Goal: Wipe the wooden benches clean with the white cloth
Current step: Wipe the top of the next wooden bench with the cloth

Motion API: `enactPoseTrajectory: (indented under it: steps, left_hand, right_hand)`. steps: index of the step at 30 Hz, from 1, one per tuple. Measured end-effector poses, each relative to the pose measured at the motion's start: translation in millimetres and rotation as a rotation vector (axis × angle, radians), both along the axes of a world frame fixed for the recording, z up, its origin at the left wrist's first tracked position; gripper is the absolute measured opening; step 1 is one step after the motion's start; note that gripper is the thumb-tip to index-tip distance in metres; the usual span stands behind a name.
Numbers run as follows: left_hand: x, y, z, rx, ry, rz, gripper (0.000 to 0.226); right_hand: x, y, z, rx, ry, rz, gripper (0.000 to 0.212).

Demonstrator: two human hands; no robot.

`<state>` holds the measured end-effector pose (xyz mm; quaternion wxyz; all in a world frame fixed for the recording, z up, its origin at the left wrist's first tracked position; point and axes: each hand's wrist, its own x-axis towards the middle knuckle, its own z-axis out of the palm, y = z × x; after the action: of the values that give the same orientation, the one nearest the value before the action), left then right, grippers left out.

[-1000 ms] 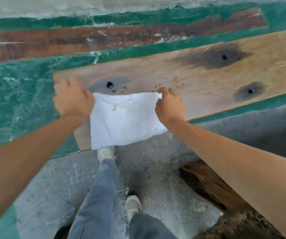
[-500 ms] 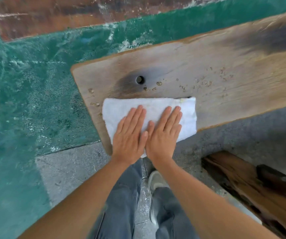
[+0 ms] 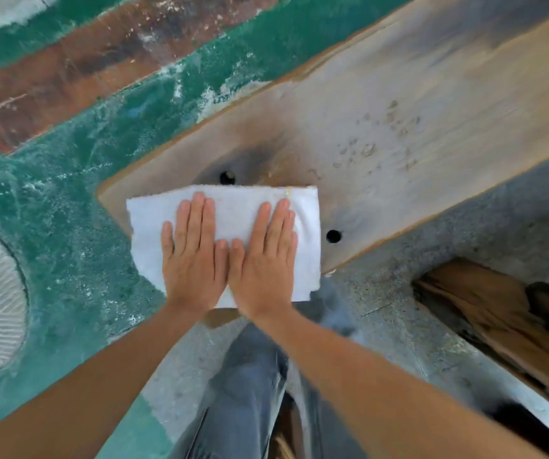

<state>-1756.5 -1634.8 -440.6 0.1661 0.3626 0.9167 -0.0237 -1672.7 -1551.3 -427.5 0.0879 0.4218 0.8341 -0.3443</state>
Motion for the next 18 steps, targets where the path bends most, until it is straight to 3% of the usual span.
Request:
enactPoseTrajectory:
  steps: [5,8,14,18]
  left_hand:
    - [-73.7,157.0,1.3,0.138,0.072,-0.227,0.062]
    - [-97.6,229.2,6.2,0.137,0.003,-0.299,0.063]
    - [-96.5,244.1,10.9,0.166,-0.039,-0.298,0.061]
    - [-95.7,243.0,10.7,0.16,-0.016,-0.326,0.062]
  right_hand:
    - [-37.7,174.7,-6.6,0.183,0.018,0.027,0.067]
    - [-39.3,239.7,-8.2,0.216,0.03,0.024,0.064]
    - [-13.5,265.9,-19.1,0.318,0.06,0.198,0.065]
    - [-17.2,255.6,-22.3,0.403,0.069,0.138,0.065]
